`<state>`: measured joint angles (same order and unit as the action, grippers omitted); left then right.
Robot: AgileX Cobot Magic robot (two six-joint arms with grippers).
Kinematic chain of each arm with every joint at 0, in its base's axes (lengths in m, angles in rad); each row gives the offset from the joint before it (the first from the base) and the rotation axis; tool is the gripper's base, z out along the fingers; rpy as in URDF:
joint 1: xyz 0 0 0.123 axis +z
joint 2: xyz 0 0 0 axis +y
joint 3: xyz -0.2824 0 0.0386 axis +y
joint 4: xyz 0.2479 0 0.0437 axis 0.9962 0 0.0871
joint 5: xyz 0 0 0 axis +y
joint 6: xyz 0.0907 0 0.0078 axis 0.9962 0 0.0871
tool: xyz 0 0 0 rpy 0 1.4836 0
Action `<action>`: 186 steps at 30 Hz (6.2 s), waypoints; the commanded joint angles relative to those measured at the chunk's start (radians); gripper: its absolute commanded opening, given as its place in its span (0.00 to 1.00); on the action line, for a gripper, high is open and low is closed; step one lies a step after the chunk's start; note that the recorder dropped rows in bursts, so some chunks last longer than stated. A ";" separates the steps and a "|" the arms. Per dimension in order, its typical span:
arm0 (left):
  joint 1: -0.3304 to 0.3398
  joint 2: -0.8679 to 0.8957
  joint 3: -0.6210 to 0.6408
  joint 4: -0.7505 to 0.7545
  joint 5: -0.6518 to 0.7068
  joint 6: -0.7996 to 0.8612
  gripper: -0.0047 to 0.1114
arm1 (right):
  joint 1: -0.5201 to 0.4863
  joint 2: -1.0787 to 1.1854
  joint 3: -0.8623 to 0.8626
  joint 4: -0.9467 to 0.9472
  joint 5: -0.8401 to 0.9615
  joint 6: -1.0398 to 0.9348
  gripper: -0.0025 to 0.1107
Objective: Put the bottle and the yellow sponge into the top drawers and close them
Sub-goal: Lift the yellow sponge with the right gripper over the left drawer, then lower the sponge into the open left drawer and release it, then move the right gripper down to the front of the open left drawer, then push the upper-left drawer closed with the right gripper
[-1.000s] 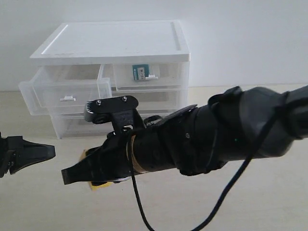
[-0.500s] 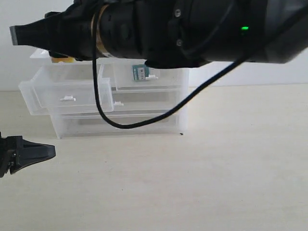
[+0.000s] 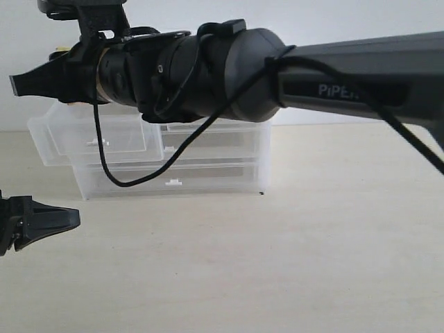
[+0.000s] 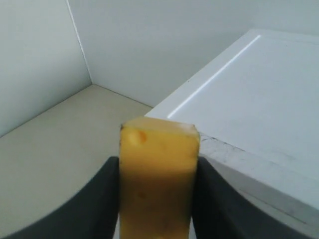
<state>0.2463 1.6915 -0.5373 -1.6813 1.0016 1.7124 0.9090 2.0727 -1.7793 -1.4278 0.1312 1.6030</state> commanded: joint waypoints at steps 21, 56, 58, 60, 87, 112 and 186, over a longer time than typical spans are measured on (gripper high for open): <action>0.001 -0.010 0.003 -0.012 0.026 0.008 0.07 | -0.063 0.067 -0.005 0.062 -0.040 -0.006 0.02; 0.001 -0.010 0.003 -0.012 0.026 0.008 0.07 | -0.063 -0.012 0.017 0.151 -0.137 -0.009 0.46; 0.001 -0.010 0.003 -0.012 0.026 0.008 0.07 | -0.063 -0.008 0.024 0.167 -0.153 -0.007 0.46; 0.001 -0.010 0.003 -0.012 0.026 0.008 0.07 | -0.063 -0.008 0.024 0.172 -0.145 0.002 0.46; 0.001 -0.010 0.003 -0.020 0.026 0.008 0.07 | -0.040 -0.068 0.133 0.641 0.076 -0.500 0.02; 0.001 -0.010 0.003 -0.011 0.026 0.008 0.07 | -0.013 -0.071 0.126 0.700 -0.026 -0.523 0.02; 0.001 -0.010 0.003 -0.011 0.049 0.018 0.07 | -0.143 0.040 0.007 0.864 -0.044 -0.749 0.02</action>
<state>0.2463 1.6915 -0.5373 -1.6914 1.0379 1.7186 0.7788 2.1411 -1.7657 -0.5714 0.0347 0.8623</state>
